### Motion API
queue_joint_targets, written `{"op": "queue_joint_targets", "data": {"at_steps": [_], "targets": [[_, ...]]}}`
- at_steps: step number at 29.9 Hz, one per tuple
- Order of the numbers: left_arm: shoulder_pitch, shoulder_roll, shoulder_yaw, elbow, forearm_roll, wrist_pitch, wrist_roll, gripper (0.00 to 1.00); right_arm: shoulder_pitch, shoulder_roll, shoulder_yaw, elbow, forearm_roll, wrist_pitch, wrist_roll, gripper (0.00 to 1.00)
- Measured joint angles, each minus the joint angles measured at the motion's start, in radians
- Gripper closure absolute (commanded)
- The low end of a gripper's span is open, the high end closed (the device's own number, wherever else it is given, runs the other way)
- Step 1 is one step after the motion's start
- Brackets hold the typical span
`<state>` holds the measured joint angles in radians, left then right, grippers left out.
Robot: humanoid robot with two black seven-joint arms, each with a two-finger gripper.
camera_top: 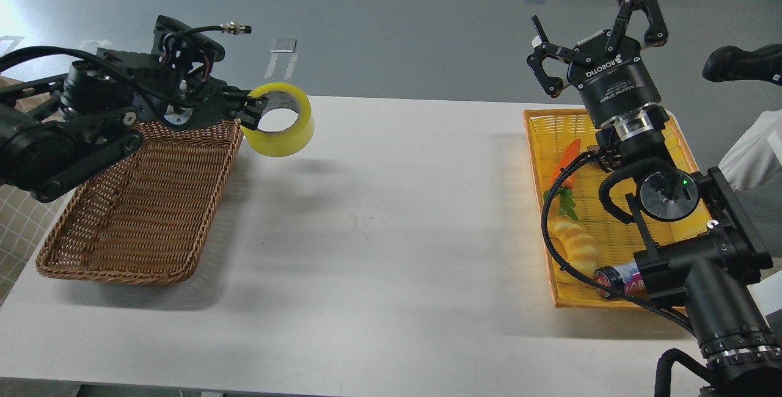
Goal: Place and transfer tape with both arms
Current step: 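Lift the tape roll and carry it over the wicker basket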
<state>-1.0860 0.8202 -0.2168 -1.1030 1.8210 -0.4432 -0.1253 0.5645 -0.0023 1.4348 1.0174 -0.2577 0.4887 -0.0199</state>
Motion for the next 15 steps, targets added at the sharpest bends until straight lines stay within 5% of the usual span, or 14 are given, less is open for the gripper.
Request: {"op": "queue_joint_targets", "data": {"at_steps": [15], "targets": [[0.058, 0.166, 0.014, 0.013, -0.037, 0.022, -0.055, 1.00, -0.002, 0.002, -0.001, 0.000, 0.000, 0.000, 0.000, 0.00]]}}
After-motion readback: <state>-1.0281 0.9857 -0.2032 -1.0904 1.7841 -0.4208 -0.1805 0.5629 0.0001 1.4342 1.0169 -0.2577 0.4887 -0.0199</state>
